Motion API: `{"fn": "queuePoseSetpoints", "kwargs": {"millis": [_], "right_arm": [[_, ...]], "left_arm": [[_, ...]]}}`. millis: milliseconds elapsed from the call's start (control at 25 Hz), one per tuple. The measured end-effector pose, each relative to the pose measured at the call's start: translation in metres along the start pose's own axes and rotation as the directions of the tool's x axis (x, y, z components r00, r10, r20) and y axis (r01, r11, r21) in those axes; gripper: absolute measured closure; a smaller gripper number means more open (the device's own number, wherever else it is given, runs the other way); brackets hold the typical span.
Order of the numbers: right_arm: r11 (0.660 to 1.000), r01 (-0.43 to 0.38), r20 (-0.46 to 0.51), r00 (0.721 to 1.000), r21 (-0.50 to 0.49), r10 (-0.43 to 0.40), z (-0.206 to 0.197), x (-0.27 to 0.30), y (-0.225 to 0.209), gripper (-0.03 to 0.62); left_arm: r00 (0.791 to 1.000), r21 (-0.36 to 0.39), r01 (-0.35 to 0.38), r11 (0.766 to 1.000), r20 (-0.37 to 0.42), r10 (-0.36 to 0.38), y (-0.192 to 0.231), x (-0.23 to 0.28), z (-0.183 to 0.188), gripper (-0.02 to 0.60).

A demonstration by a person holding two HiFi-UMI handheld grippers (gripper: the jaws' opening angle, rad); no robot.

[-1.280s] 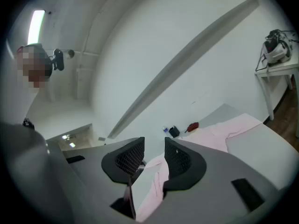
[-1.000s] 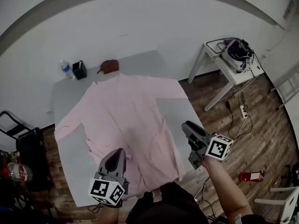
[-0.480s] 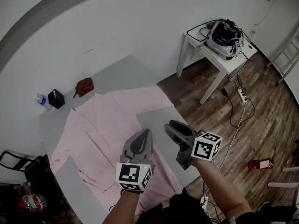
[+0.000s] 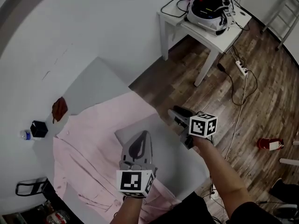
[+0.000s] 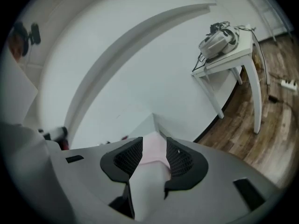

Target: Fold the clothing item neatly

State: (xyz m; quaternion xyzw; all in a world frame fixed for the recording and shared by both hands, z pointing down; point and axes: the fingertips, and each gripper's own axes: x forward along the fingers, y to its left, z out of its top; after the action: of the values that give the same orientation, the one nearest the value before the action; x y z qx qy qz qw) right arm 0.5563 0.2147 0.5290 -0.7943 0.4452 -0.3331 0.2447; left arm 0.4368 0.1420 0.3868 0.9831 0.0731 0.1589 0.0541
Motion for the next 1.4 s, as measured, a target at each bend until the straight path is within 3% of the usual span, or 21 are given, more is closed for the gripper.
{"fn": "queuePoseSetpoints", "kwargs": {"millis": [120, 240, 360, 520, 600, 760, 800, 880, 920, 1000, 1120, 1240, 1320, 1400], "right_arm": [[0.968, 0.023, -0.144, 0.988, -0.249, -0.06, -0.036, 0.023, -0.045, 0.456], [0.877, -0.109, -0.317, 0.947, -0.469, -0.051, -0.077, 0.041, -0.059, 0.456], [0.806, -0.229, -0.423, 0.906, -0.545, -0.029, -0.109, 0.055, -0.06, 0.456], [0.743, -0.288, -0.485, 0.873, -0.604, -0.056, -0.13, 0.073, -0.068, 0.454], [0.654, -0.334, -0.513, 0.853, -0.679, -0.098, -0.134, 0.078, -0.069, 0.452], [0.375, -0.413, -0.509, 0.835, -0.83, -0.207, -0.13, 0.086, -0.069, 0.436], [0.318, -0.439, -0.517, 0.827, -0.84, -0.223, -0.131, 0.087, -0.07, 0.434], [0.25, -0.51, -0.563, 0.793, -0.823, -0.232, -0.138, 0.087, -0.07, 0.43], [0.239, -0.54, -0.588, 0.777, -0.807, -0.226, -0.142, 0.087, -0.069, 0.423], [0.258, -0.57, -0.62, 0.761, -0.78, -0.191, -0.144, 0.091, -0.064, 0.4], [0.311, -0.571, -0.628, 0.768, -0.76, -0.125, -0.138, 0.104, -0.054, 0.385], [0.333, -0.569, -0.624, 0.777, -0.752, -0.084, -0.133, 0.112, -0.048, 0.388], [0.336, -0.55, -0.606, 0.791, -0.765, -0.083, -0.125, 0.114, -0.05, 0.539], [0.326, -0.526, -0.584, 0.805, -0.785, -0.105, -0.116, 0.113, -0.053, 0.56]], "left_arm": [[0.999, 0.008, 0.025, 1.0, -0.048, -0.024, -0.004, 0.018, -0.014, 0.577], [0.996, 0.002, 0.031, 1.0, -0.085, -0.031, -0.005, 0.029, -0.026, 0.577], [0.992, -0.001, 0.038, 0.999, -0.117, -0.038, -0.007, 0.037, -0.039, 0.577], [0.988, -0.015, 0.038, 0.999, -0.146, -0.04, -0.007, 0.038, -0.051, 0.577], [0.987, -0.018, 0.029, 0.999, -0.155, -0.031, -0.003, 0.036, -0.055, 0.577], [0.986, -0.024, 0.004, 1.0, -0.168, -0.008, 0.008, 0.028, -0.061, 0.577], [0.985, -0.028, -0.001, 1.0, -0.171, -0.004, 0.009, 0.027, -0.062, 0.577], [0.985, -0.037, -0.006, 0.999, -0.171, 0.0, 0.01, 0.025, -0.063, 0.577], [0.985, -0.042, -0.007, 0.999, -0.17, 0.0, 0.011, 0.025, -0.063, 0.577], [0.986, -0.053, -0.006, 0.999, -0.166, -0.003, 0.011, 0.025, -0.065, 0.577], [0.985, -0.061, 0.003, 0.998, -0.173, -0.013, 0.01, 0.03, -0.069, 0.577], [0.983, -0.059, 0.008, 0.998, -0.182, -0.018, 0.007, 0.035, -0.071, 0.577], [0.984, -0.056, 0.009, 0.998, -0.178, -0.019, 0.006, 0.04, -0.069, 0.577], [0.985, -0.055, 0.01, 0.998, -0.171, -0.019, 0.005, 0.041, -0.066, 0.577]]}}
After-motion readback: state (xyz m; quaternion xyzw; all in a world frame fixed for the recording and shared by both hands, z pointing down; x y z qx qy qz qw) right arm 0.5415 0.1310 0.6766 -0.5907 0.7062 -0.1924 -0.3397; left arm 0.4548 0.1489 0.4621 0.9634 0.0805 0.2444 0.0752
